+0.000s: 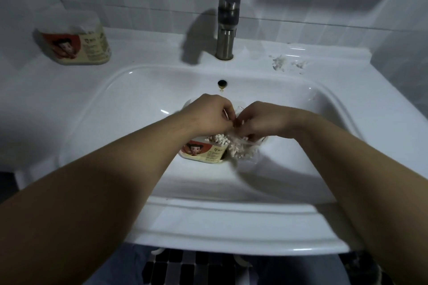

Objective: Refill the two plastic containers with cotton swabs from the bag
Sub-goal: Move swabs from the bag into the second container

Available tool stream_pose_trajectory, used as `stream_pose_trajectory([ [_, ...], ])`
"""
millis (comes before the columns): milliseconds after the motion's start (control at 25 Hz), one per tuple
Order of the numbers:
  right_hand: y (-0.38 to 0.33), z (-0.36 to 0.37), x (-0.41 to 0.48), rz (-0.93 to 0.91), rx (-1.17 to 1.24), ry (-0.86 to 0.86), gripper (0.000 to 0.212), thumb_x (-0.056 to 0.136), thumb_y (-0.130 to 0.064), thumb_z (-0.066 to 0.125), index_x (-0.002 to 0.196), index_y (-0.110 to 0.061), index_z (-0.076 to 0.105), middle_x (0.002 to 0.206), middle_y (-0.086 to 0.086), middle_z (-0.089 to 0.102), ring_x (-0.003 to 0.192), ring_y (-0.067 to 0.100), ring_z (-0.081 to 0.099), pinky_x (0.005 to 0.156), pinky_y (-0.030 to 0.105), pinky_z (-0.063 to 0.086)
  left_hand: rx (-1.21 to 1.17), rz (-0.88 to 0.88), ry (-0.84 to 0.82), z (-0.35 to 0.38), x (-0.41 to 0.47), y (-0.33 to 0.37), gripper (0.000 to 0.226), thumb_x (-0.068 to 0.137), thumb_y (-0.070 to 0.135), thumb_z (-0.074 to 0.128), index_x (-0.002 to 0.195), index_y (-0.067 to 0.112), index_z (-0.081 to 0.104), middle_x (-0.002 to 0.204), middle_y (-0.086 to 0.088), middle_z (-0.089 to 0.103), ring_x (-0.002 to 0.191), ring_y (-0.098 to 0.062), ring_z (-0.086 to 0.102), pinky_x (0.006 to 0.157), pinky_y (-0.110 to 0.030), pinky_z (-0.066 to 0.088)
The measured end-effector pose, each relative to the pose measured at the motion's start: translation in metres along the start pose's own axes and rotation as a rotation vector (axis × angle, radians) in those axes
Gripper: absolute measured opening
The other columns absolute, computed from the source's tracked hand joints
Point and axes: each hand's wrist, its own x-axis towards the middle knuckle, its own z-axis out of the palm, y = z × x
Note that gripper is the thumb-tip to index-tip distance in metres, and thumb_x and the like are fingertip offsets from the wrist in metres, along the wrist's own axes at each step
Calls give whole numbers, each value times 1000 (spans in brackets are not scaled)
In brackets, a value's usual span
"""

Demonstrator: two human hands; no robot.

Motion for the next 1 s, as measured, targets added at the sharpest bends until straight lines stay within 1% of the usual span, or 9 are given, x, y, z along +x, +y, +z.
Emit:
stream_pose_trajectory([
  [80, -2, 6, 0, 0, -80, -4, 16, 83, -18, 67, 73, -6, 65, 57, 2, 55, 49, 12, 49, 56, 23, 42, -1, -4, 1, -1, -1, 0, 14, 82, 23, 68, 86, 36, 71, 88, 17, 69, 88, -4, 63, 83, -28, 55],
  [160, -1, 9, 3, 17, -52, 10, 18, 84, -18, 68, 68, -13, 63, 54, -3, 56, 47, 10, 54, 54, 21, 44, 15, -4, 5, -2, -1, 1, 14, 84, 23, 69, 91, 35, 72, 87, 18, 66, 83, 0, 59, 66, -7, 45],
  [240, -1, 10, 5, 21, -24, 40, 19, 84, -14, 70, 65, -15, 66, 52, -4, 57, 48, 9, 54, 53, 20, 44, 29, -4, 10, -3, -1, 2, 16, 85, 20, 68, 93, 33, 74, 83, 19, 63, 75, 4, 56, 53, 0, 36],
  [320, 0, 8, 5, 21, 21, 61, 18, 83, -6, 72, 66, -15, 72, 53, -4, 61, 49, 7, 57, 51, 18, 46, 9, -8, 17, -2, 0, 0, 17, 84, 20, 68, 91, 34, 74, 83, 20, 65, 78, 5, 58, 58, -2, 37],
  [400, -1, 4, 4, 21, 10, 91, 15, 80, -5, 74, 69, -15, 75, 57, -5, 67, 50, 4, 62, 49, 14, 46, -10, -5, 7, -1, 1, -1, 16, 83, 21, 69, 87, 35, 74, 88, 18, 68, 88, 0, 64, 74, -15, 47],
  [520, -4, -4, 0, 2, -59, 172, 9, 79, -9, 75, 77, -17, 79, 67, -3, 74, 56, 4, 69, 47, 12, 44, 2, 2, -8, -1, 2, -3, 14, 82, 24, 70, 81, 38, 72, 91, 19, 70, 93, -3, 65, 87, -27, 54],
  [720, -2, -14, -7, -6, 25, 268, 9, 88, -8, 69, 88, -15, 74, 78, -1, 75, 57, 15, 74, 49, 16, 48, -12, -3, -25, -1, 3, -5, 12, 85, 25, 71, 90, 34, 76, 91, 19, 69, 91, -2, 64, 82, -22, 50],
  [880, 0, -13, -5, 8, -27, 259, 11, 87, -7, 68, 87, -16, 76, 71, -3, 76, 59, 13, 75, 45, 10, 43, 7, 13, 4, 0, 3, -5, 10, 84, 29, 72, 86, 39, 73, 94, 18, 68, 82, 2, 60, 91, -32, 54],
  [1000, -1, -16, -5, -14, -3, 299, 11, 87, -8, 70, 89, -17, 77, 67, -6, 74, 59, 11, 74, 47, 10, 44, 32, 80, 97, 1, 6, -5, 13, 85, 29, 74, 91, 40, 71, 96, 13, 57, 75, 2, 52, 84, -31, 51],
])
